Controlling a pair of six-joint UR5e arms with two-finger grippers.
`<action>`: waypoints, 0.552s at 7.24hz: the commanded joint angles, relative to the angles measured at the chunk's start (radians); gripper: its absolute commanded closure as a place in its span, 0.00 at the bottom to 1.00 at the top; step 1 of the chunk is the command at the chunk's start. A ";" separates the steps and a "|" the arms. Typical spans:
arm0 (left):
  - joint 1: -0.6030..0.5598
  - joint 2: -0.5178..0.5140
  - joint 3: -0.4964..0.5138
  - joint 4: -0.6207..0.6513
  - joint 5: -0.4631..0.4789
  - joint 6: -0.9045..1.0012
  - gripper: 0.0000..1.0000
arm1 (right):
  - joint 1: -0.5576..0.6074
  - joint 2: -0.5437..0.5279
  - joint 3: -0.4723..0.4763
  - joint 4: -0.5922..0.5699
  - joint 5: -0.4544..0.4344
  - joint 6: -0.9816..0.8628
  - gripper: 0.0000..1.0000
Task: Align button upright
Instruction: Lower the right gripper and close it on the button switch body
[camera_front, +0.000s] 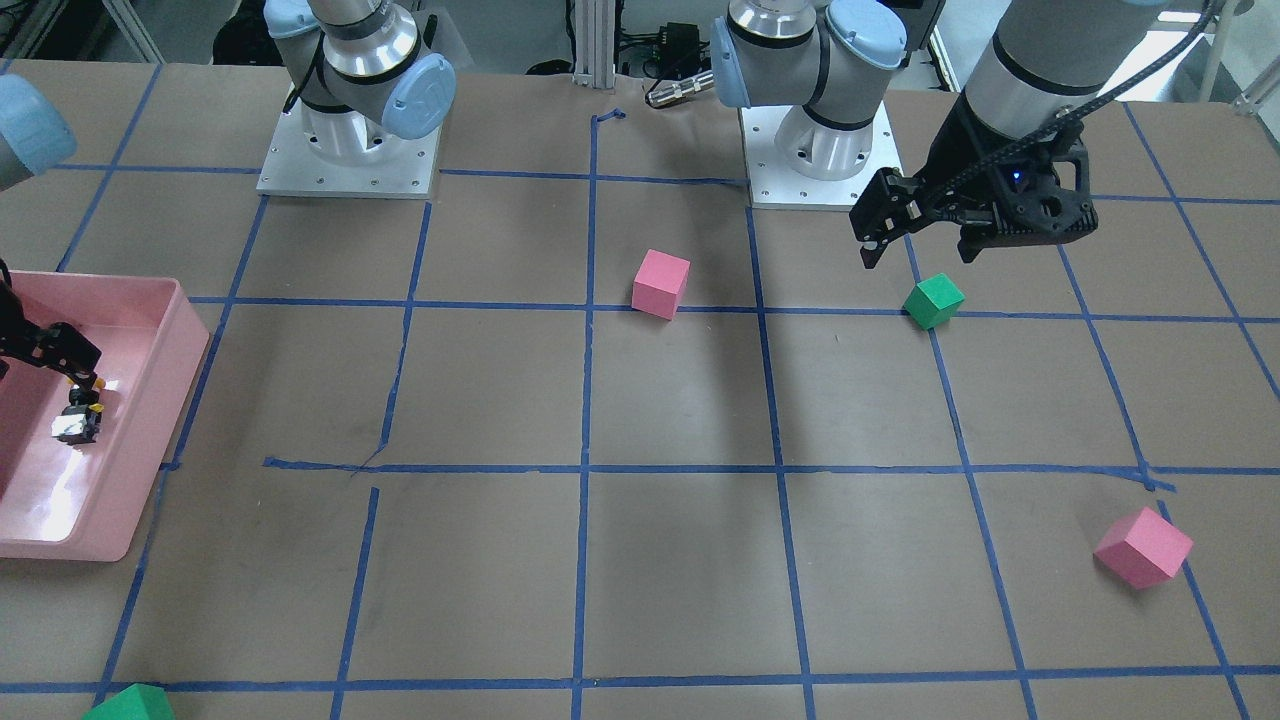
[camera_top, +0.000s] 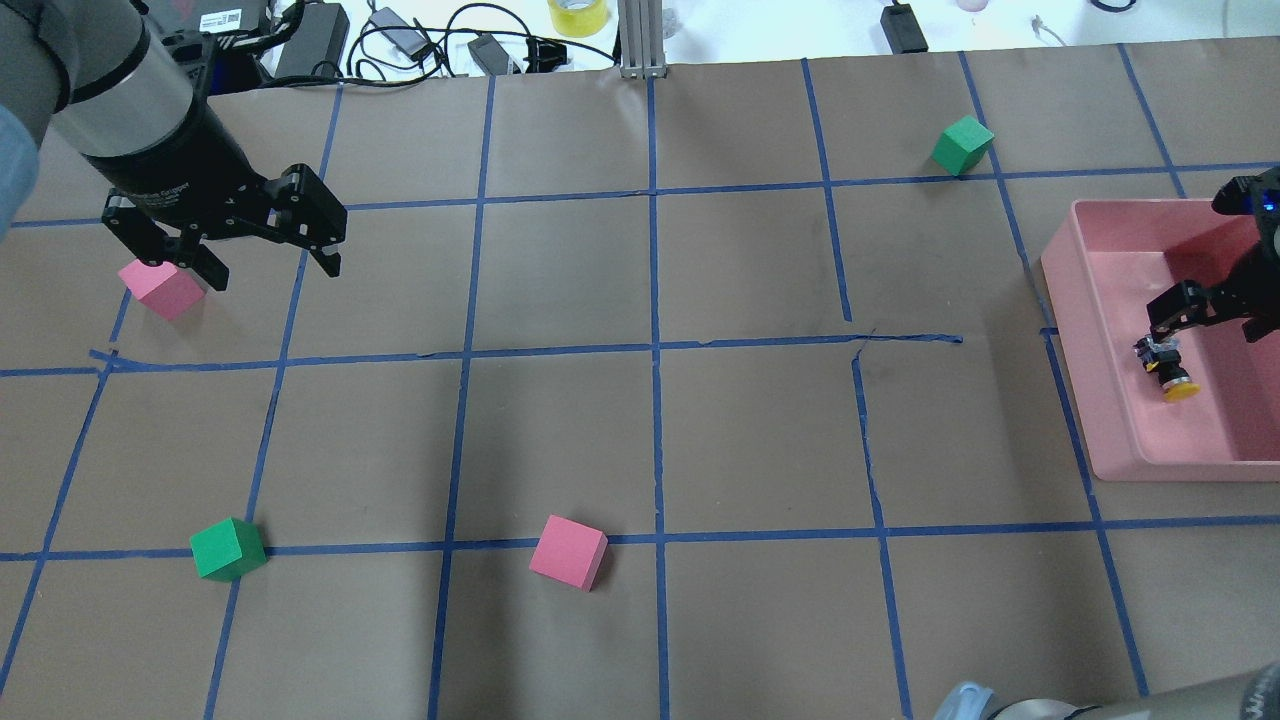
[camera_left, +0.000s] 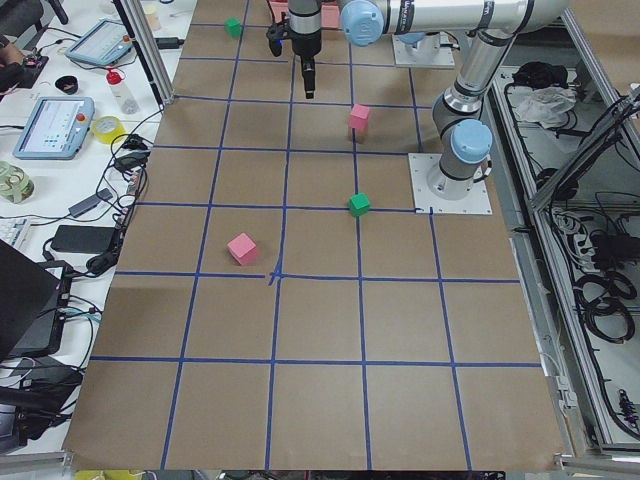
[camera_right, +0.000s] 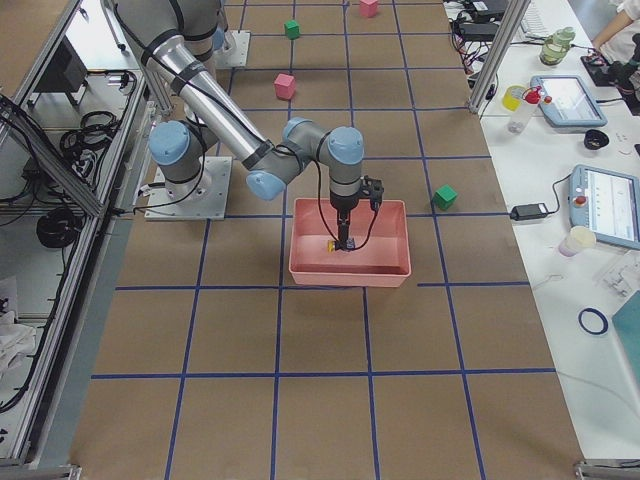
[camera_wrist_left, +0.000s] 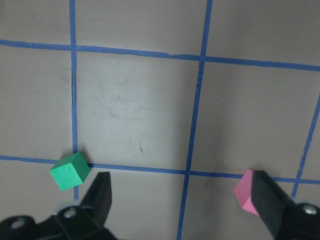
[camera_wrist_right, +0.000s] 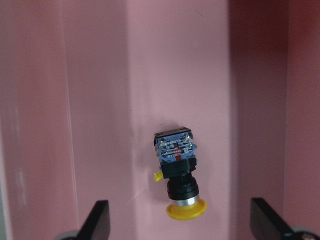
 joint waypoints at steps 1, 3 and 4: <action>0.000 0.000 0.000 0.001 0.000 0.000 0.00 | -0.016 0.022 0.000 -0.004 0.032 -0.022 0.00; 0.002 0.000 -0.001 0.000 0.012 0.002 0.00 | -0.018 0.040 -0.006 -0.006 0.049 -0.099 0.00; 0.003 0.000 -0.001 0.000 0.012 0.002 0.00 | -0.018 0.059 -0.021 -0.007 0.051 -0.144 0.00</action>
